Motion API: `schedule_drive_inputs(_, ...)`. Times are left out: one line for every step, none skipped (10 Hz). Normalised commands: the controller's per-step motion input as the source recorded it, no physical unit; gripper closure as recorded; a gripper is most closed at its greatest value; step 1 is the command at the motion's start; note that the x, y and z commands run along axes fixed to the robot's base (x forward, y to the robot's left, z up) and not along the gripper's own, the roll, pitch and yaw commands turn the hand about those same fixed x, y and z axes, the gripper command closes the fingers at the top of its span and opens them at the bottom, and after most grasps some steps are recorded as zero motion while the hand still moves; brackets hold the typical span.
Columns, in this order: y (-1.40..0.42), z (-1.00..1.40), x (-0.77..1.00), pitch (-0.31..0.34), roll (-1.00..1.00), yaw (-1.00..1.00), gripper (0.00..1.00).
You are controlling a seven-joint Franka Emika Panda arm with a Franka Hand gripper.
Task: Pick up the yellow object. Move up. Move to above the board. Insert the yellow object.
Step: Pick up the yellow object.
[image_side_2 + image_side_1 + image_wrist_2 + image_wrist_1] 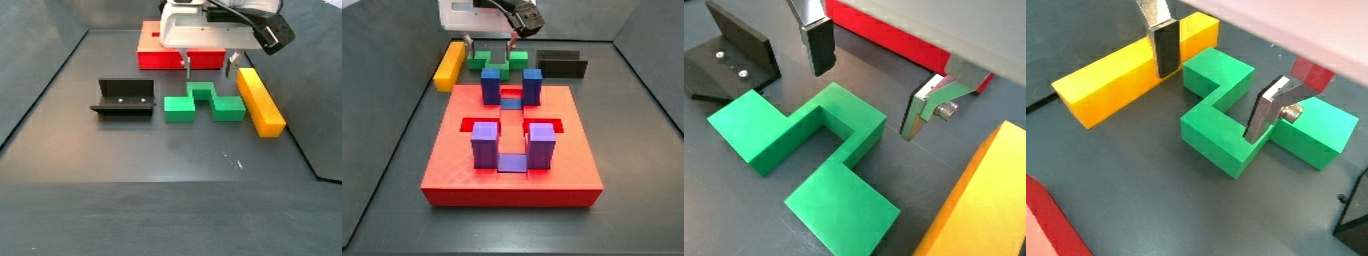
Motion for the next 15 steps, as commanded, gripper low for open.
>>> schedule_drive_inputs(0.00, 0.35, 0.00, 0.000, -0.06, -0.15, 0.00)
schedule_drive_inputs(0.03, 0.61, 0.00, 0.056, 0.00, -0.21, 0.00)
schedule_drive_inputs(0.09, 0.51, 0.00, 0.061, 0.00, -0.23, 0.00)
schedule_drive_inputs(0.33, 0.11, -0.25, 0.017, 0.04, -0.33, 0.00)
schedule_drive_inputs(0.43, 0.02, -0.57, 0.000, 0.00, -0.44, 0.00)
schedule_drive_inputs(0.33, 0.00, -0.72, 0.000, 0.00, -0.45, 0.00)
schedule_drive_inputs(0.27, 0.00, -0.82, -0.030, 0.00, -0.45, 0.00)
schedule_drive_inputs(0.04, -0.10, -0.87, -0.093, -0.06, -0.34, 0.00)
schedule_drive_inputs(0.00, -0.07, -0.60, -0.149, -0.12, -0.15, 0.00)
schedule_drive_inputs(0.00, -0.13, -0.31, -0.144, -0.10, -0.01, 0.00)
schedule_drive_inputs(0.00, -0.27, -0.27, -0.119, -0.01, 0.00, 0.00)
schedule_drive_inputs(0.01, -0.29, -0.17, -0.100, -0.03, 0.14, 0.00)
schedule_drive_inputs(0.05, -0.25, 0.00, -0.034, -0.09, 0.31, 0.00)
schedule_drive_inputs(0.15, -0.25, 0.00, -0.023, -0.19, 0.33, 0.00)
schedule_drive_inputs(0.19, -0.27, 0.00, -0.027, -0.18, 0.35, 0.00)
